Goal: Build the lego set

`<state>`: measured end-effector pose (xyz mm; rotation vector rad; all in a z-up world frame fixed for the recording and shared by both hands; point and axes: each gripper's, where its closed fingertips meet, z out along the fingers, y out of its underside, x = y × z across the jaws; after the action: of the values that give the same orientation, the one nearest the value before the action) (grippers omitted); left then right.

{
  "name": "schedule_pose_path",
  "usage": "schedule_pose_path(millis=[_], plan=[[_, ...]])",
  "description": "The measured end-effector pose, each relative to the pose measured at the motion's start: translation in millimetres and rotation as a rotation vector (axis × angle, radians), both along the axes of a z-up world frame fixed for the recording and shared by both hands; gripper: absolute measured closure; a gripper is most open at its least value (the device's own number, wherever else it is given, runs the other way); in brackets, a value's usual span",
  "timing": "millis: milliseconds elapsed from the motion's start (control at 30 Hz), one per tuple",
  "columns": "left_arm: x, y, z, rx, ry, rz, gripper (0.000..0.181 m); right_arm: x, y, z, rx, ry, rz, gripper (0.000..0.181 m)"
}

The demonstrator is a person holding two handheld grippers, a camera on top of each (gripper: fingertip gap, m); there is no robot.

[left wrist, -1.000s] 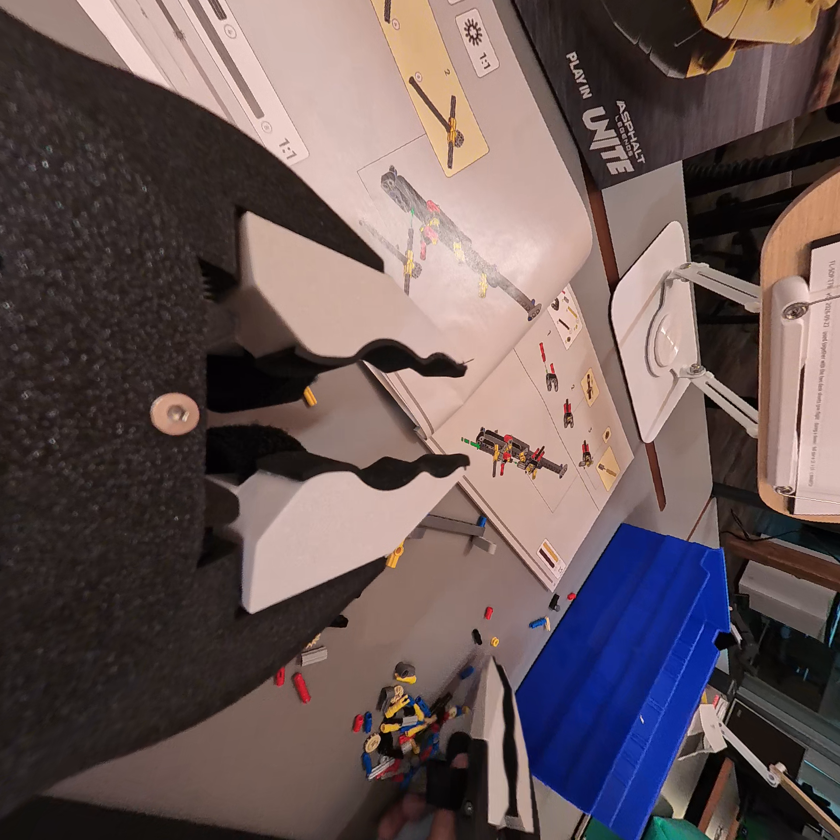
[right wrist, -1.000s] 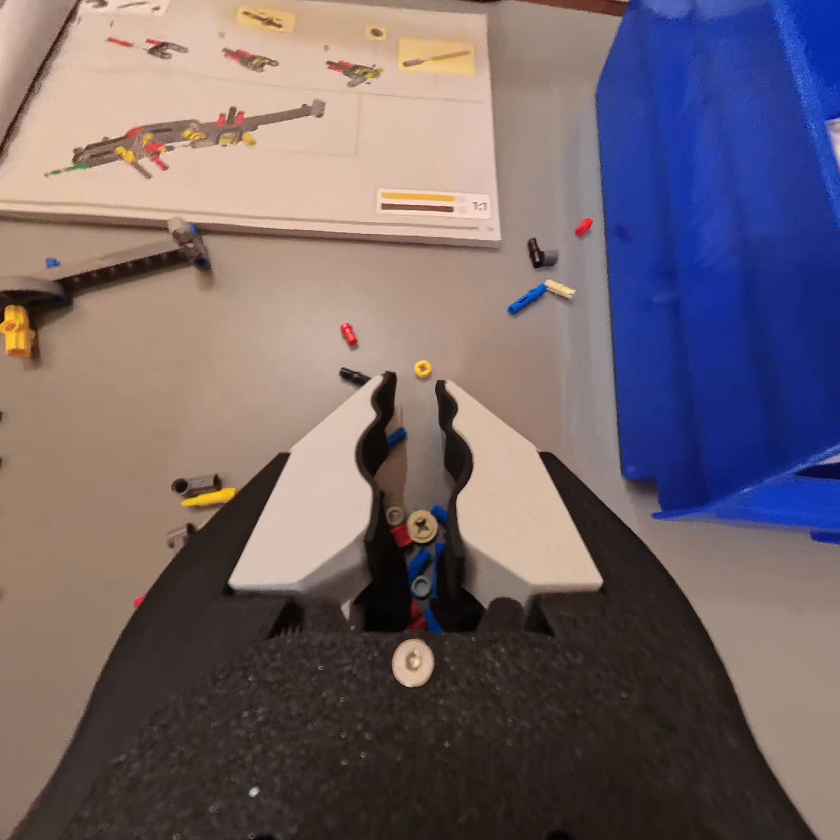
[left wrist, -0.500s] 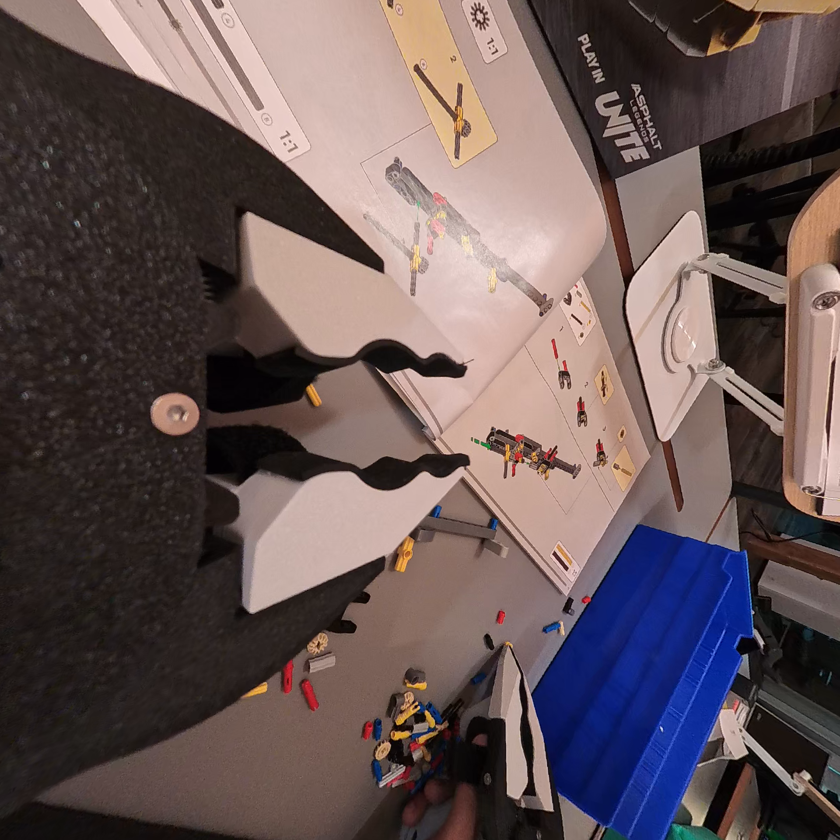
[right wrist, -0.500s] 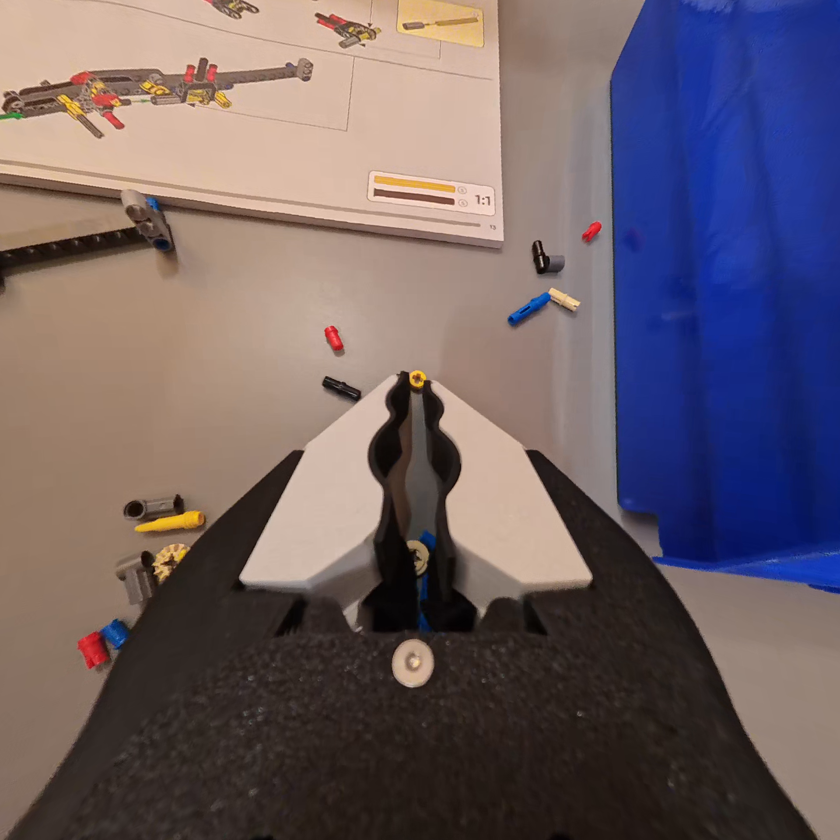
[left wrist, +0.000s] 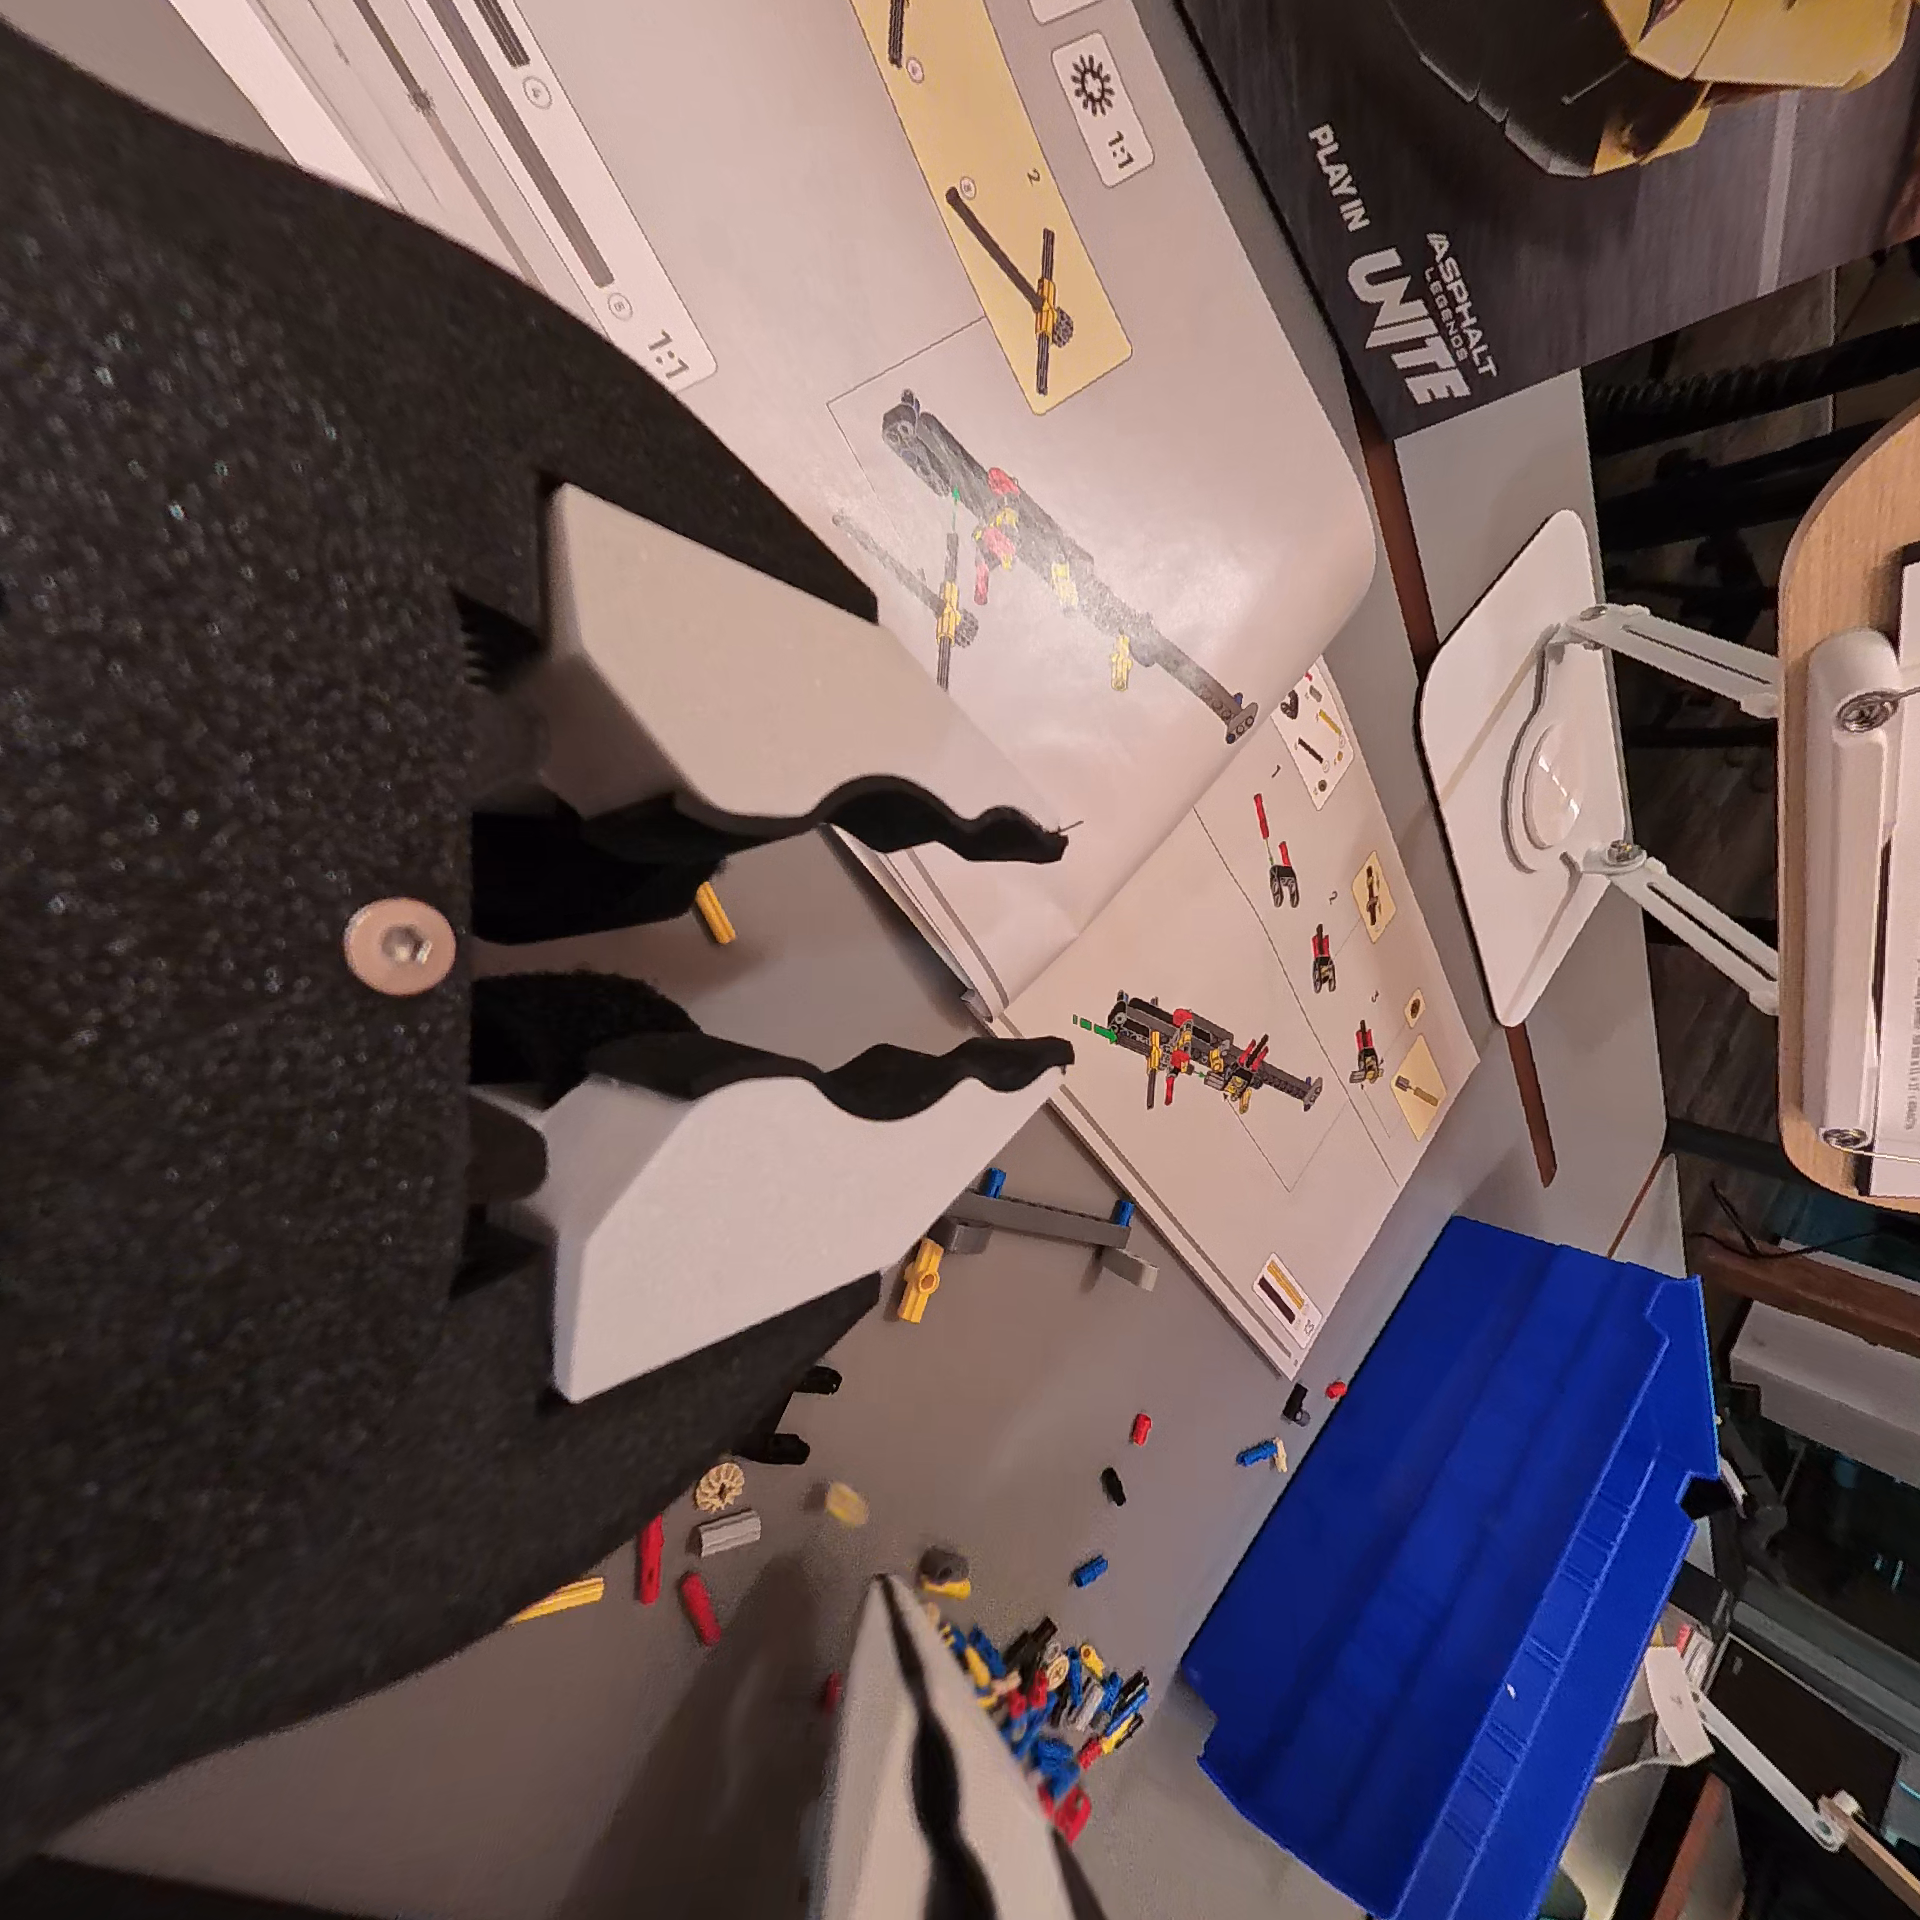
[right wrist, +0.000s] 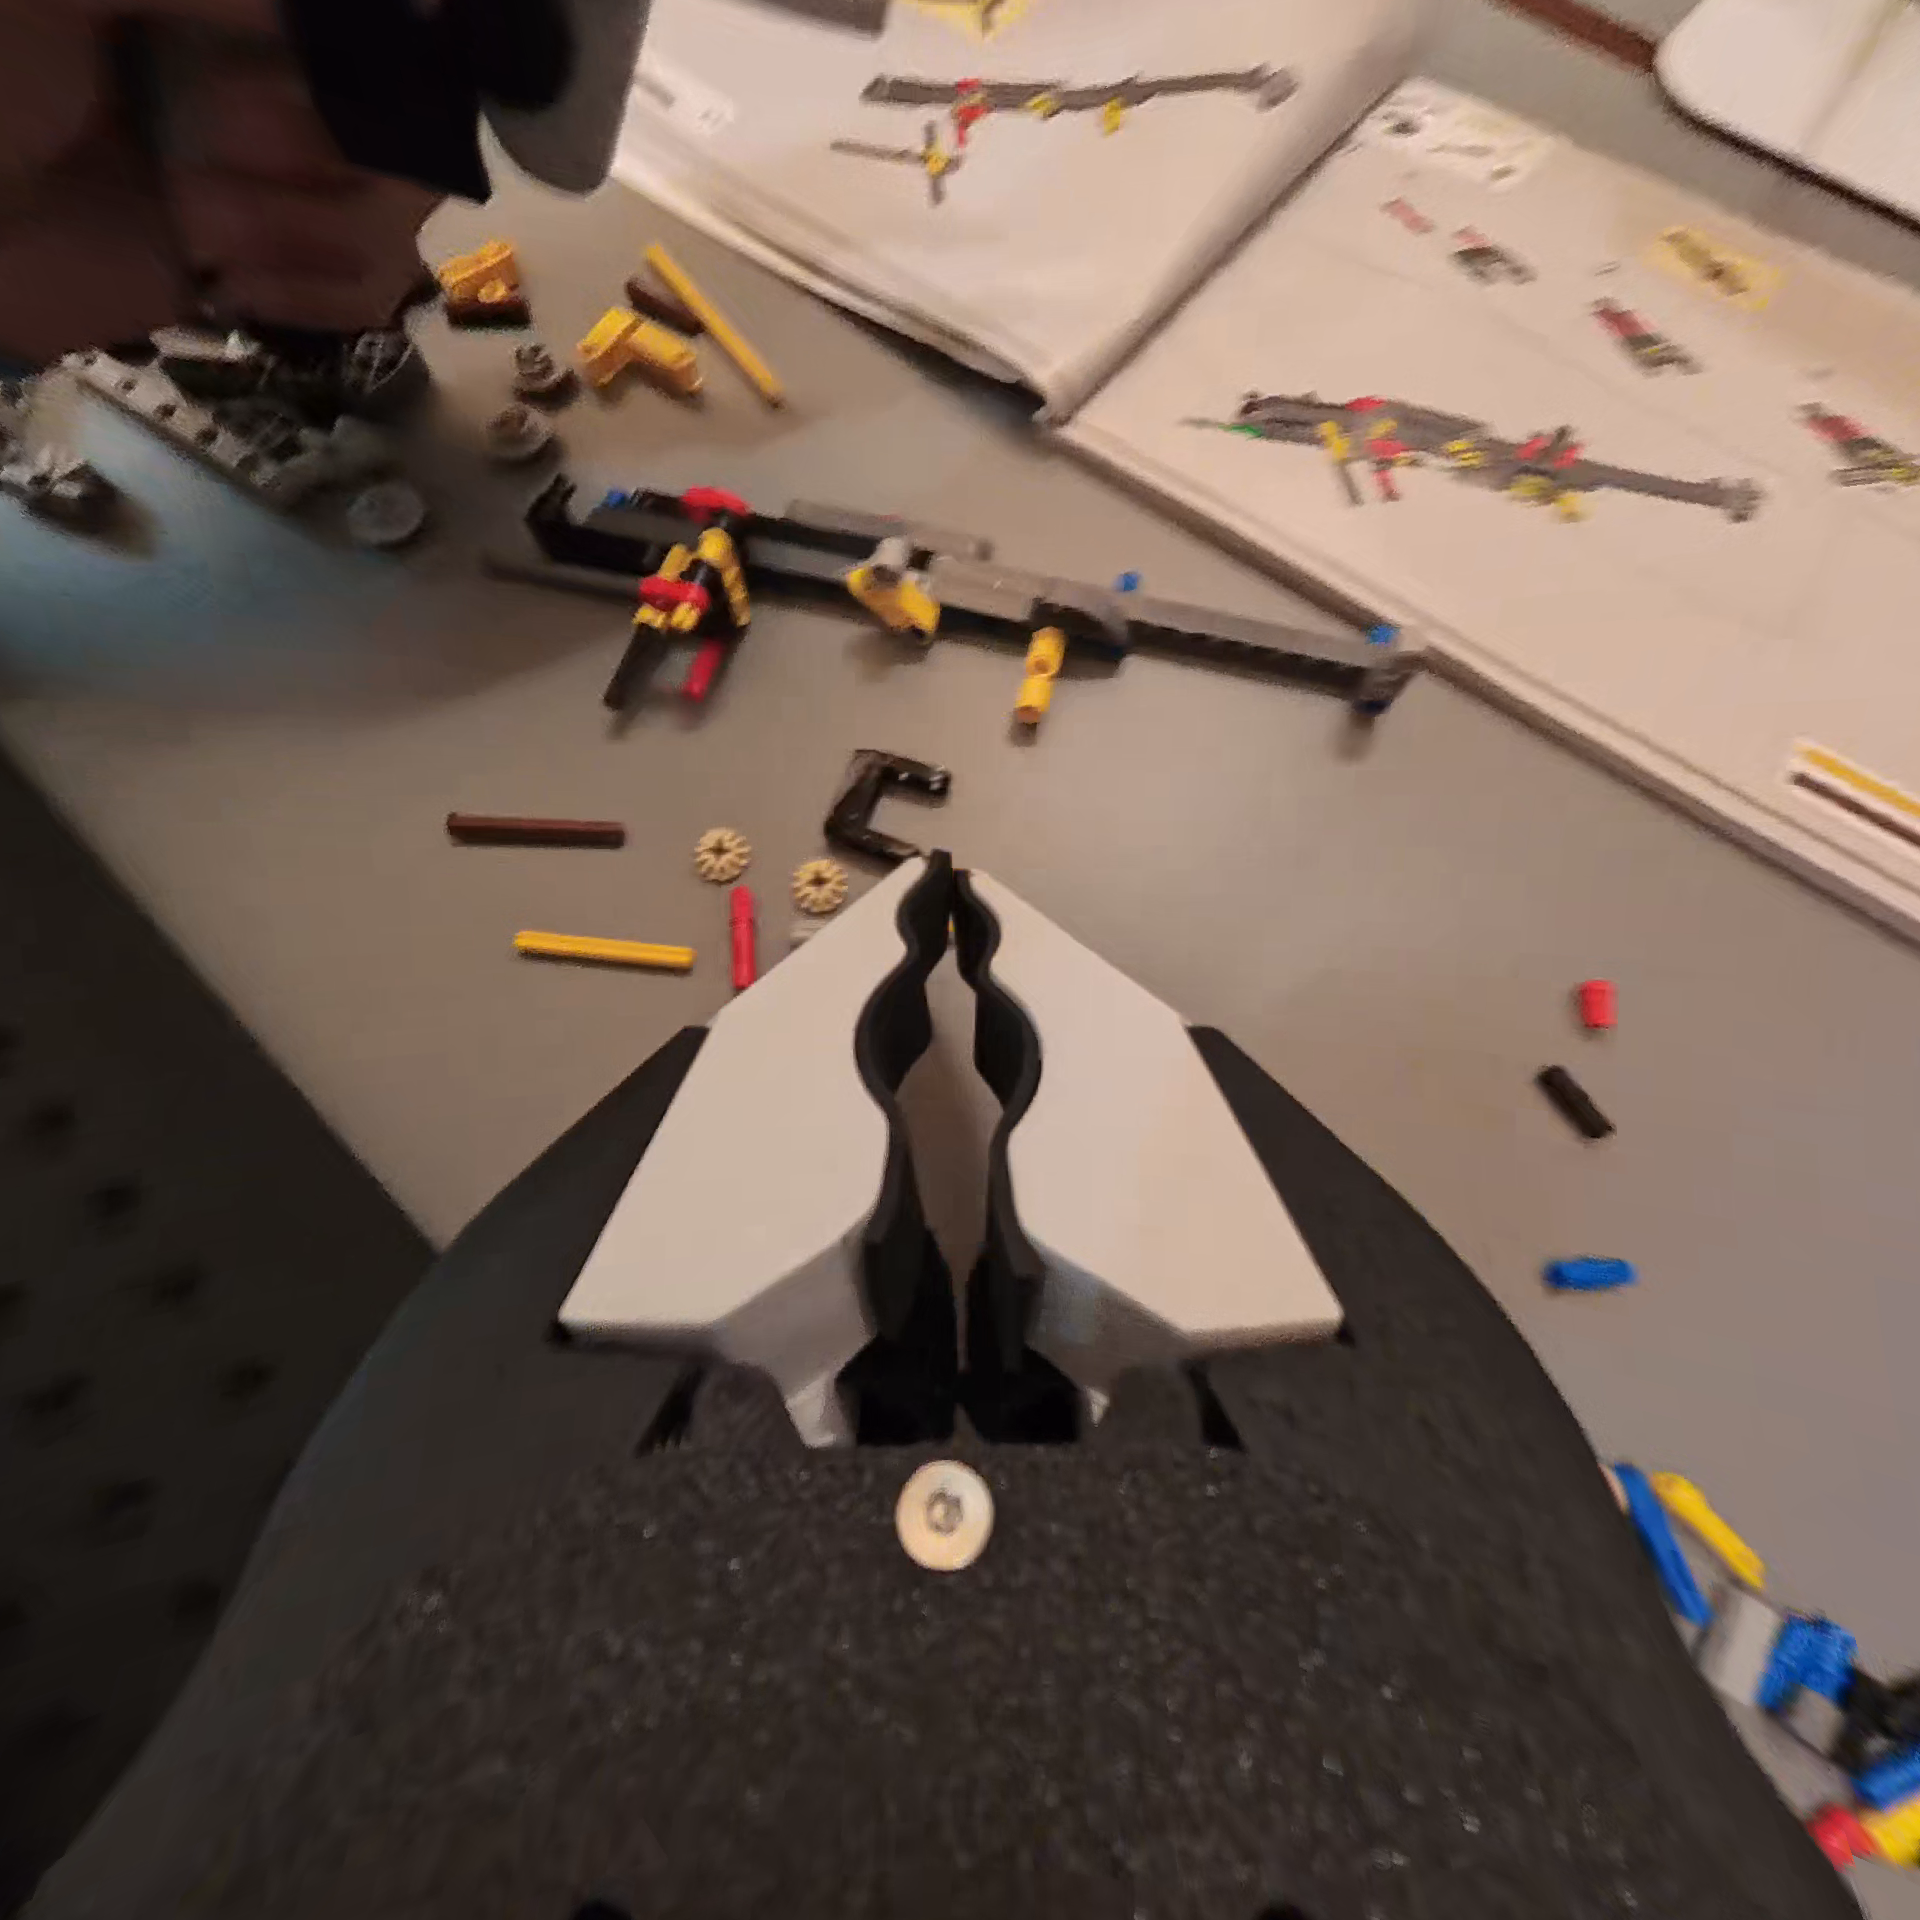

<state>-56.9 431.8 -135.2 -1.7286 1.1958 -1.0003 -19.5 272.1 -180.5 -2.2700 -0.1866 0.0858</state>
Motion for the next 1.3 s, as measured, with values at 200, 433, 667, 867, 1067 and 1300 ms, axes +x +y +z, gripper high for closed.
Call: schedule_pose_path(millis=[200,433,667,867,1067,1300], plan=[[-1,-1,5,0.031,-0.005,0.003,0.149,1,-2,-24,-0.075,-0.088,-0.017,0.181],[-1,-2,8,0.048,-0.007,0.007,0.149,12,-31,-9,-0.089,-0.018,-0.027,0.171],[0,-4,7,0.101,0.021,0.006,0.149,-79,-57,-11,-0.151,0.150,0.320,0.161],[2,-7,8,0.177,0.040,0.002,0.149,-96,-59,-21,-0.196,0.040,0.435,0.162],[3,-9,14,0.197,0.020,0.004,0.150,-98,-59,-22,-0.211,0.011,0.578,0.167],[2,-8,19,0.232,0.017,0.014,0.150,-92,-64,-25,-0.154,-0.101,0.803,0.167]])
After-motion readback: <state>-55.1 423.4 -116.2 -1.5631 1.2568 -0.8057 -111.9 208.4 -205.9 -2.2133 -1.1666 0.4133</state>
